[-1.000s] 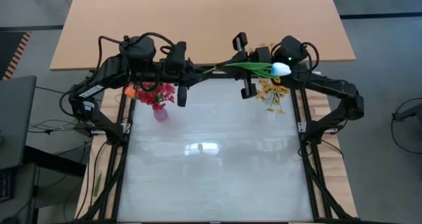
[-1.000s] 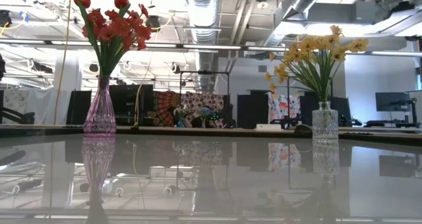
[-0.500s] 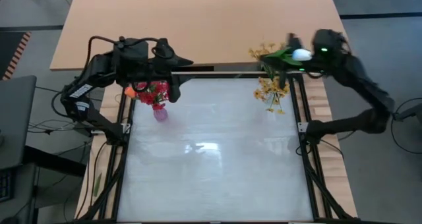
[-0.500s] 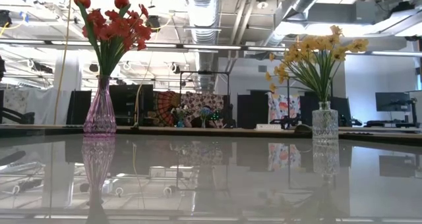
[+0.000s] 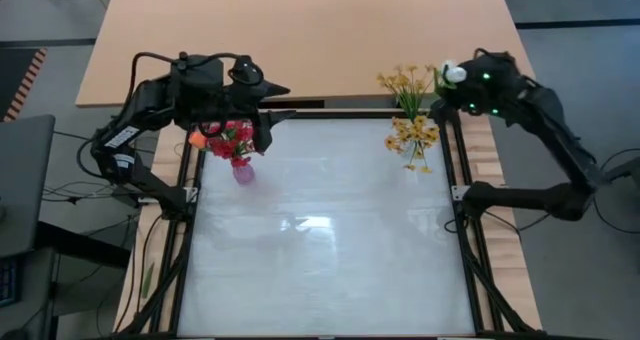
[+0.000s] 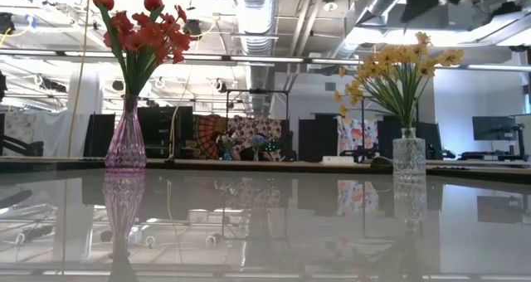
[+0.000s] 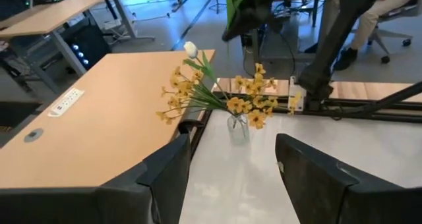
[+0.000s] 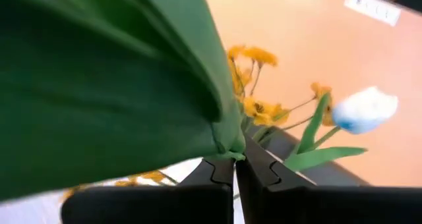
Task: Sort flowers into vase by color
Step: Put the white tulip into the transparent vase
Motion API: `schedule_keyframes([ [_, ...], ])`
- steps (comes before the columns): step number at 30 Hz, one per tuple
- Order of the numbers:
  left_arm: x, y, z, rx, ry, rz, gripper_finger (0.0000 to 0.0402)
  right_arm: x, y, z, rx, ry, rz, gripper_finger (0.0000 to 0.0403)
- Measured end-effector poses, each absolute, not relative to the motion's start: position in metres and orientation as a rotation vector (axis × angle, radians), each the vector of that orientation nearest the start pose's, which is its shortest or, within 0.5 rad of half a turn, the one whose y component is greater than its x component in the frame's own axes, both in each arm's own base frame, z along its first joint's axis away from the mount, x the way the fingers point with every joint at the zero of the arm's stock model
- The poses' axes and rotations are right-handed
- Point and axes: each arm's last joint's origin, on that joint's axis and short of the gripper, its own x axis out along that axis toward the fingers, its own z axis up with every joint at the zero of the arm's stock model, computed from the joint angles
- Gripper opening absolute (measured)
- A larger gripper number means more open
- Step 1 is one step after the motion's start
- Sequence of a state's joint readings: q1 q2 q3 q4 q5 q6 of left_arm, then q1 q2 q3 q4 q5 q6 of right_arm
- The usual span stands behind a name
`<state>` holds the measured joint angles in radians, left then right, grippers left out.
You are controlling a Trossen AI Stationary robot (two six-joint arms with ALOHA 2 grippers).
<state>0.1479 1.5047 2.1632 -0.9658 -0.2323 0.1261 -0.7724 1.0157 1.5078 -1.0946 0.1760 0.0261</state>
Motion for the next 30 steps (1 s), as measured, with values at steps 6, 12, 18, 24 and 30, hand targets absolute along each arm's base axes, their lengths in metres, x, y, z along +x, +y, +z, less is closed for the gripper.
schedule_keyframes([
  [6,0.247,0.043,0.535,0.11,0.328,0.348,0.0213,0.102,-0.129,0.407,0.257,0.629,-0.998,0.0025],
  [12,0.247,0.046,0.535,0.088,0.325,0.366,0.0213,0.098,-0.142,0.384,0.308,0.674,-1.003,0.0026],
  [18,0.246,0.051,0.535,0.021,0.314,0.398,0.0213,0.102,-0.148,0.371,0.338,0.66,-1.017,0.0026],
  [24,0.245,0.055,0.535,-0.027,0.304,0.418,0.0213,0.103,-0.148,0.354,0.407,0.691,-1.012,0.0026],
  [30,0.245,0.056,0.535,-0.069,0.295,0.433,0.0213,0.107,-0.153,0.331,0.426,0.728,-1.004,0.0026],
])
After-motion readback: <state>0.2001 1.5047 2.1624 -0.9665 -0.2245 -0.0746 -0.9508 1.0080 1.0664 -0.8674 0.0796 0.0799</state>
